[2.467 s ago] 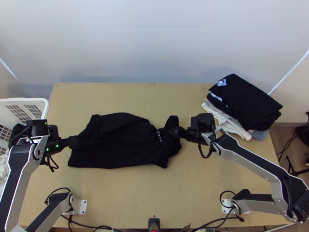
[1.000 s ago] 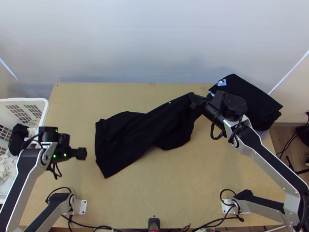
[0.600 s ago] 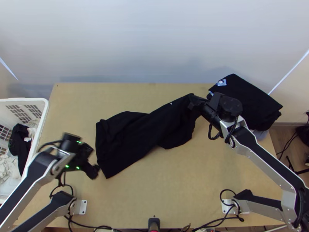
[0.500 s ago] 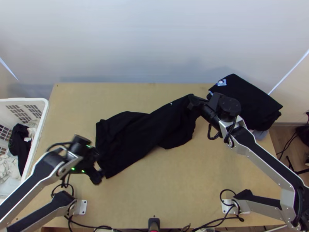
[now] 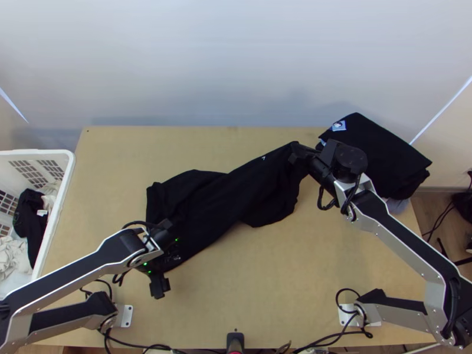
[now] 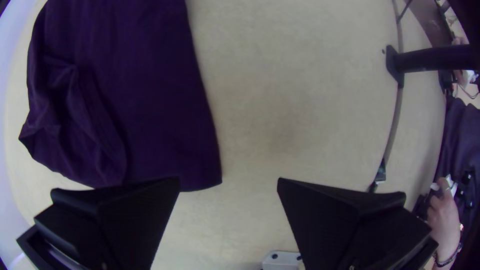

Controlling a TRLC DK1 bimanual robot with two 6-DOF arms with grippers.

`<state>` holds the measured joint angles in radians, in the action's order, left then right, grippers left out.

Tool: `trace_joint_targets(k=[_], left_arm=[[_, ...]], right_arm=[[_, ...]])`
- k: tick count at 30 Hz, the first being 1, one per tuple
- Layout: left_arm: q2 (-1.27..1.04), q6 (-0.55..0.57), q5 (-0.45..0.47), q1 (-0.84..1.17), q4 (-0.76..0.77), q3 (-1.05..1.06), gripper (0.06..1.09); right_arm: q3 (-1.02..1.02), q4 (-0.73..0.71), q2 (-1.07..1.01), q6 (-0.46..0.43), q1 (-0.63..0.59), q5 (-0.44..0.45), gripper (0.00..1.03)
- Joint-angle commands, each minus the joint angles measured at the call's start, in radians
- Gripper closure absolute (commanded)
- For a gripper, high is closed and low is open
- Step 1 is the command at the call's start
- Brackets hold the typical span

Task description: Fold the t-shirt

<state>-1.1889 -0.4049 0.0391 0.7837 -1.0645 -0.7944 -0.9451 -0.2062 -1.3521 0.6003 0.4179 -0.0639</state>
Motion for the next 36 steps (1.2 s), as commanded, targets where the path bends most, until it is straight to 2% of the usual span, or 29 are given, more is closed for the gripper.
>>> trace_joint_targets(k=[1, 13, 14, 15, 17, 18, 19, 28, 33, 36], left_arm=[[-0.077, -0.055, -0.074, -0.02, 0.144, 0.034, 0.2], [-0.117, -0.086, -0.139, -0.008, 0.167, 0.093, 0.2], [-0.117, -0.086, -0.139, -0.008, 0.159, 0.093, 0.26], [-0.112, -0.086, -0.14, -0.008, 0.17, 0.095, 0.38], [-0.09, -0.081, -0.14, -0.011, 0.21, 0.093, 0.82], [-0.086, -0.08, -0.14, -0.011, 0.241, 0.095, 0.99], [-0.095, -0.078, -0.142, -0.011, 0.268, 0.095, 1.05], [-0.141, 0.021, -0.139, -0.081, 0.342, 0.054, 1.05], [-0.146, 0.14, -0.093, -0.262, 0.376, -0.169, 1.05], [-0.196, 0.259, -0.067, -0.409, 0.417, -0.318, 1.05]], right_arm=[[0.002, -0.006, -0.002, -0.005, -0.013, 0.001, 1.0], [0.003, -0.007, 0.01, -0.004, -0.011, 0.001, 1.0], [0.006, -0.007, 0.013, -0.004, -0.011, 0.001, 1.0], [0.009, -0.007, 0.018, -0.004, -0.013, 0.001, 1.0], [0.02, -0.007, 0.025, -0.004, -0.014, 0.001, 1.0], [0.026, -0.007, 0.03, -0.004, -0.014, 0.001, 1.0], [0.032, -0.007, 0.034, -0.004, -0.016, 0.001, 1.0], [0.063, -0.007, 0.062, -0.004, -0.014, 0.001, 1.0], [0.017, 0.004, 0.076, -0.014, -0.022, 0.001, 1.0], [-0.034, 0.062, 0.085, -0.068, -0.025, 0.007, 1.0]])
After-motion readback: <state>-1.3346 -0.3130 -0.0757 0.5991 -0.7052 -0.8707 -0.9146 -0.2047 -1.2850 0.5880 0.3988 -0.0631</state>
